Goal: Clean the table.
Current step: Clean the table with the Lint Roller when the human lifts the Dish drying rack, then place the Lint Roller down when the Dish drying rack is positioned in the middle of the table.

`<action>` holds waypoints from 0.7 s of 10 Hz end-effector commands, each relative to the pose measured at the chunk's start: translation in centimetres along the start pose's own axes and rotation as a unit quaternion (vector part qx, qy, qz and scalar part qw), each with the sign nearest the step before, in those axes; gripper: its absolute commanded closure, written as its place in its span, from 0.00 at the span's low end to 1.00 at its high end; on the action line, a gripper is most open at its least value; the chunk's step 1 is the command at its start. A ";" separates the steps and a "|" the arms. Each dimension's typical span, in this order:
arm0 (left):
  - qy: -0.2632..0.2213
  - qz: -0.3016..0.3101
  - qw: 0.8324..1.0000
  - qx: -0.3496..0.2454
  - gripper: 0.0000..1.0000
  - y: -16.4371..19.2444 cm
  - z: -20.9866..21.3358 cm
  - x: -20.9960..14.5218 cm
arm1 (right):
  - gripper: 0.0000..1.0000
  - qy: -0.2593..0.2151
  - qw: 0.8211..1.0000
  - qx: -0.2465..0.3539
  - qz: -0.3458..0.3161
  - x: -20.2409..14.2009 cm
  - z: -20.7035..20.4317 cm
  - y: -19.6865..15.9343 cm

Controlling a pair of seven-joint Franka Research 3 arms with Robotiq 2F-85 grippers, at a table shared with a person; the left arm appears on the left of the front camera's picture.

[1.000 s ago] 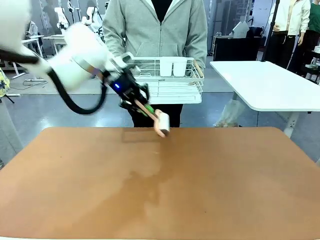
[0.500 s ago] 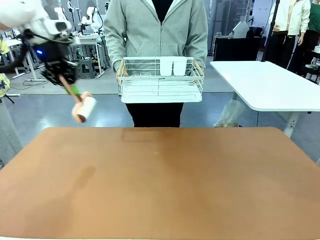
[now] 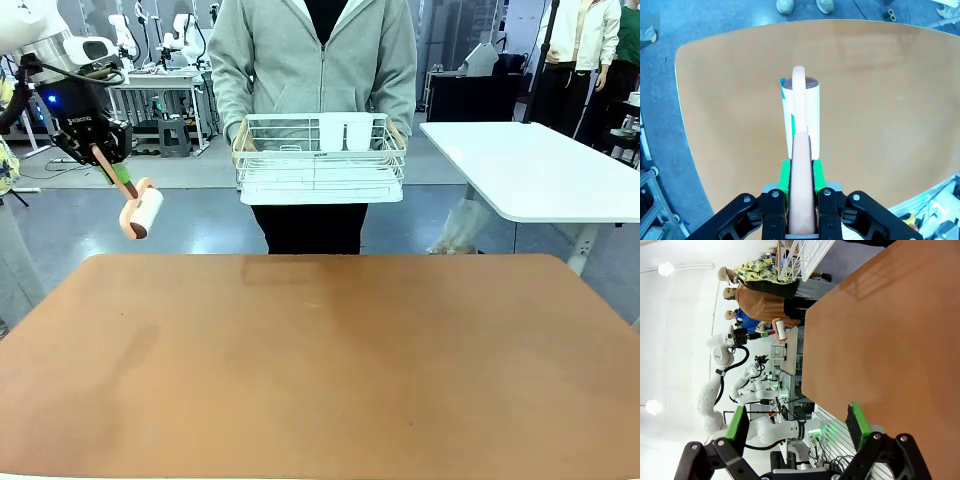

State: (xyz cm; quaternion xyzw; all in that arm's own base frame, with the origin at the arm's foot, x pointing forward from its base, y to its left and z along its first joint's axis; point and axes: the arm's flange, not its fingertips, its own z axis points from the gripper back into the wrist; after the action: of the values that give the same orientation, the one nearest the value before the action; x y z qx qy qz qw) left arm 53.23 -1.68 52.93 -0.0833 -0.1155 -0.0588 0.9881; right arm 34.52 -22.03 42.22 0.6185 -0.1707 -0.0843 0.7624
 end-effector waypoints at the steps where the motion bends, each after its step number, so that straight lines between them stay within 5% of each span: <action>1: -0.002 -0.007 1.000 0.000 0.79 -0.1 0.4 -0.6 | 0.00 -0.004 1.000 0.006 0.009 -0.1 -0.1 0.3; 7: -0.002 -0.007 1.000 0.000 0.79 -0.1 0.4 -0.6 | 0.00 -0.004 1.000 0.006 0.009 -0.1 -0.1 0.3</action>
State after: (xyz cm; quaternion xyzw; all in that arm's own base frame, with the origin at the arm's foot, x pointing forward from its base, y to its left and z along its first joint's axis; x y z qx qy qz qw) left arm 53.12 -1.85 53.10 -0.0835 -0.1169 -0.0605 0.9878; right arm 34.52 -22.03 42.21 0.6186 -0.1705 -0.0844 0.7623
